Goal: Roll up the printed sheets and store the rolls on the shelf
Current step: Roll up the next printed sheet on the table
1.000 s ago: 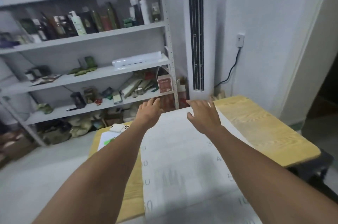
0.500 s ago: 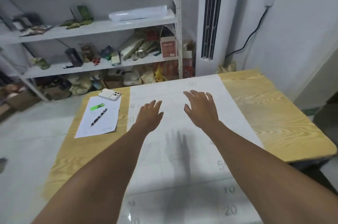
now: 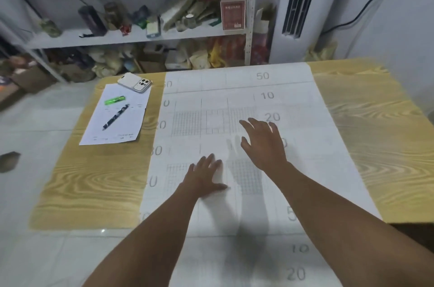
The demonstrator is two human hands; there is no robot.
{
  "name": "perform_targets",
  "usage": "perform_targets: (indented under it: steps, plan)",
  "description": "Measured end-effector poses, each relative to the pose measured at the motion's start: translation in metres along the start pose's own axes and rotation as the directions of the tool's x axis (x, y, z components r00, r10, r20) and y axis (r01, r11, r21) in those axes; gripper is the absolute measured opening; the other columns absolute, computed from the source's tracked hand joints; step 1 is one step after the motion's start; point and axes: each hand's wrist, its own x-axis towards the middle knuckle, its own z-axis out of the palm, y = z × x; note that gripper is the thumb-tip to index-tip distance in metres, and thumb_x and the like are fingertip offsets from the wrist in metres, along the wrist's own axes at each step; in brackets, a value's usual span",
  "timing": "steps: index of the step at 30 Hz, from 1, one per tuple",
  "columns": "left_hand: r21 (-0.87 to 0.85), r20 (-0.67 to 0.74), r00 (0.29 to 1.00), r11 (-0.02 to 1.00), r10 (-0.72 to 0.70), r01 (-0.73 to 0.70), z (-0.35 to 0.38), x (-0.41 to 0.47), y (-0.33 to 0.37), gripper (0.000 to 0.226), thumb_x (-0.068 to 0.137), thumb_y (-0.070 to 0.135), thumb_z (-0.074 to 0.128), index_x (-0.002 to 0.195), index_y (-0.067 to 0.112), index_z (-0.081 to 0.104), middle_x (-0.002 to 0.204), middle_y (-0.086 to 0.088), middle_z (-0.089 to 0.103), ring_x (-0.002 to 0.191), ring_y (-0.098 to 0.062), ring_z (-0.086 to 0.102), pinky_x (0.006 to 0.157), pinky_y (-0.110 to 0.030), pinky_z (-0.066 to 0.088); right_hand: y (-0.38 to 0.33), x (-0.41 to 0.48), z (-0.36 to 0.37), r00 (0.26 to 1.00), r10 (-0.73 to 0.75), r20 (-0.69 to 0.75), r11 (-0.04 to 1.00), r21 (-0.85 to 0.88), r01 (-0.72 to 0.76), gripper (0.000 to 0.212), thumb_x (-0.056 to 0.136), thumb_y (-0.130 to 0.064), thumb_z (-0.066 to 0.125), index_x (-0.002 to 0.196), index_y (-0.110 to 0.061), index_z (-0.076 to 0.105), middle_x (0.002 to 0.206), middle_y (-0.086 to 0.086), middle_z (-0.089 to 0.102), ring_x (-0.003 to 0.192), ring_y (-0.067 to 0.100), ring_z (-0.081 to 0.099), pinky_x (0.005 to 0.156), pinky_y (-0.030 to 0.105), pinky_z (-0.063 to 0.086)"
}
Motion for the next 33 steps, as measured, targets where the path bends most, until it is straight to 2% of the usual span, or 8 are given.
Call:
perform_targets:
  steps: [6,12,16,19,23,27,29,33]
  plan:
    - [0.017,-0.083,0.996,1.0,0.01,-0.008,0.001,0.039,-0.008,0.085,0.085,0.057,0.048,0.145,0.025,-0.003,0.154,0.0,-0.015,0.141,-0.02,-0.013,0.113,-0.048,0.002,0.01,-0.032,0.042,0.99,-0.001,0.141,0.996,0.093,-0.012,0.044,0.09,-0.022,0.05,0.134,-0.018,0.046,0.139,0.006,0.047,0.124,0.024,0.046,0.107,0.043,0.027]
    - [-0.057,-0.198,0.98,0.998,0.016,-0.027,-0.005,0.069,-0.007,0.064,0.093,0.038,0.046,0.145,0.024,0.011,0.156,-0.003,-0.004,0.142,-0.021,-0.005,0.114,-0.043,0.002,0.014,-0.066,0.068,0.978,-0.025,0.206,0.997,0.078,0.009,0.045,0.087,-0.026,0.057,0.13,-0.016,0.05,0.138,0.008,0.048,0.124,0.028,0.045,0.102,0.045,0.035]
    - [-0.088,-0.325,0.945,0.994,0.036,-0.068,0.0,0.068,-0.003,0.052,0.096,0.028,0.042,0.143,0.023,0.02,0.155,-0.007,0.005,0.141,-0.024,0.003,0.115,-0.043,0.007,0.018,-0.066,0.078,0.966,-0.025,0.257,0.997,0.075,0.006,0.05,0.092,-0.032,0.052,0.139,-0.016,0.04,0.148,0.009,0.035,0.135,0.03,0.031,0.108,0.046,0.026]
    - [-0.055,-0.39,0.915,0.99,0.1,-0.131,0.011,0.054,0.001,0.055,0.094,0.035,0.044,0.142,0.02,0.023,0.154,-0.009,0.013,0.14,-0.025,0.011,0.114,-0.041,0.013,0.02,-0.054,0.083,0.957,-0.016,0.289,0.999,0.054,0.001,0.053,0.096,-0.034,0.043,0.144,-0.018,0.029,0.154,0.006,0.023,0.141,0.026,0.02,0.112,0.045,0.017]
    - [0.042,-0.352,0.898,0.963,0.262,-0.265,0.03,0.028,0.003,0.07,0.087,0.056,0.039,0.141,0.014,0.026,0.151,-0.014,0.02,0.137,-0.028,0.021,0.111,-0.041,0.019,0.023,-0.033,0.089,0.939,0.017,0.344,1.0,0.0,-0.018,0.053,0.1,-0.037,0.028,0.148,-0.022,0.011,0.158,0.001,0.003,0.144,0.021,0.001,0.115,0.043,0.004]
    - [0.043,-0.249,0.904,0.936,0.348,-0.349,0.042,0.013,0.004,0.087,0.076,0.072,0.038,0.143,0.018,0.022,0.153,-0.008,0.014,0.14,-0.023,0.01,0.112,-0.036,0.007,0.024,-0.017,0.089,0.931,0.033,0.364,0.999,-0.003,-0.034,0.052,0.101,-0.034,0.026,0.148,-0.021,0.01,0.158,0.001,-0.001,0.144,0.021,-0.002,0.116,0.044,0.003]
    - [0.034,-0.176,0.925,0.941,0.337,-0.337,0.041,0.013,0.004,0.092,0.073,0.073,0.042,0.145,0.022,0.013,0.155,-0.004,0.003,0.141,-0.019,-0.002,0.114,-0.037,0.001,0.023,-0.011,0.089,0.922,0.053,0.383,0.998,-0.004,-0.055,0.051,0.101,-0.031,0.026,0.148,-0.021,0.009,0.158,0.002,-0.002,0.144,0.021,-0.003,0.116,0.043,0.003]
    - [0.094,-0.146,0.936,0.946,0.321,-0.31,0.032,0.028,0.004,0.089,0.079,0.064,0.048,0.146,0.023,0.004,0.155,-0.003,-0.006,0.141,-0.019,-0.008,0.113,-0.037,-0.002,0.019,-0.014,0.084,0.927,0.068,0.369,0.997,0.018,-0.081,0.052,0.1,-0.028,0.032,0.148,-0.02,0.011,0.158,0.003,0.0,0.144,0.023,0.0,0.116,0.044,0.005]
